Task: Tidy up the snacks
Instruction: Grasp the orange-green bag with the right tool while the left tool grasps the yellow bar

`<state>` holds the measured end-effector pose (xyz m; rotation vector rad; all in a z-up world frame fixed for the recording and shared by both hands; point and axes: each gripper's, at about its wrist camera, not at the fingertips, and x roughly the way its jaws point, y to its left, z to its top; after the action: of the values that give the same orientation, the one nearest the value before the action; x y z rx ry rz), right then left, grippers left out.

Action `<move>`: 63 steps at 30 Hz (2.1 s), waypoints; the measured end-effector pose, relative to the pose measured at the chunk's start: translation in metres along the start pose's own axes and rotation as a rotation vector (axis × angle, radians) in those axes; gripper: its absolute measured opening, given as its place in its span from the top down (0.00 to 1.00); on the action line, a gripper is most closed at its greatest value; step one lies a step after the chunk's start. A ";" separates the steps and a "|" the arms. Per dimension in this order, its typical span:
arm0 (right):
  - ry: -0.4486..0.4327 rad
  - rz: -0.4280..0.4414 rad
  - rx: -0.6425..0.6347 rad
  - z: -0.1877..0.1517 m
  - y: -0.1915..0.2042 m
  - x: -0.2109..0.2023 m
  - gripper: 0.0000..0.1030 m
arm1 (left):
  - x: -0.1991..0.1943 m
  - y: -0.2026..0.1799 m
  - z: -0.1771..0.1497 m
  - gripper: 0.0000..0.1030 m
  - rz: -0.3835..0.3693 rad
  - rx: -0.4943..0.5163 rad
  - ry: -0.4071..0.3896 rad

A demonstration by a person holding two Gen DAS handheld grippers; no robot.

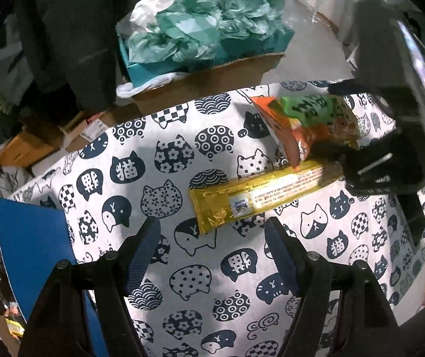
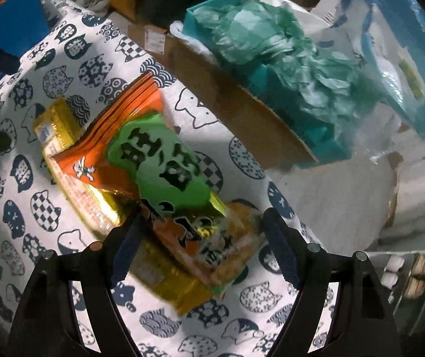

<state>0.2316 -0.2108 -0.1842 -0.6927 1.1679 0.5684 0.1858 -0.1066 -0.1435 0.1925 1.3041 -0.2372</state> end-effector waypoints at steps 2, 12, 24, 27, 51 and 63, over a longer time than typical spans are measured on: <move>0.011 0.005 0.003 0.001 0.000 0.006 0.23 | 0.001 -0.003 -0.001 0.28 0.009 0.010 -0.003; 0.113 0.089 0.111 -0.017 0.023 0.008 0.41 | 0.010 -0.002 -0.017 0.26 0.009 -0.031 0.047; 0.197 0.205 0.421 -0.069 0.056 -0.008 0.45 | 0.019 0.005 -0.076 0.26 -0.056 -0.231 0.117; 0.188 0.227 0.471 -0.079 0.069 -0.015 0.46 | 0.011 0.007 -0.082 0.24 -0.048 -0.245 0.104; 0.116 0.090 0.627 -0.144 0.083 -0.037 0.51 | 0.031 -0.039 -0.075 0.17 -0.152 -0.342 0.135; 0.098 0.083 0.634 -0.149 0.058 -0.026 0.51 | 0.059 -0.071 -0.059 0.53 -0.077 -0.258 0.124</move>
<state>0.0886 -0.2845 -0.2058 -0.1287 1.3782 0.2061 0.1260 -0.1624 -0.2157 -0.0636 1.4529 -0.1215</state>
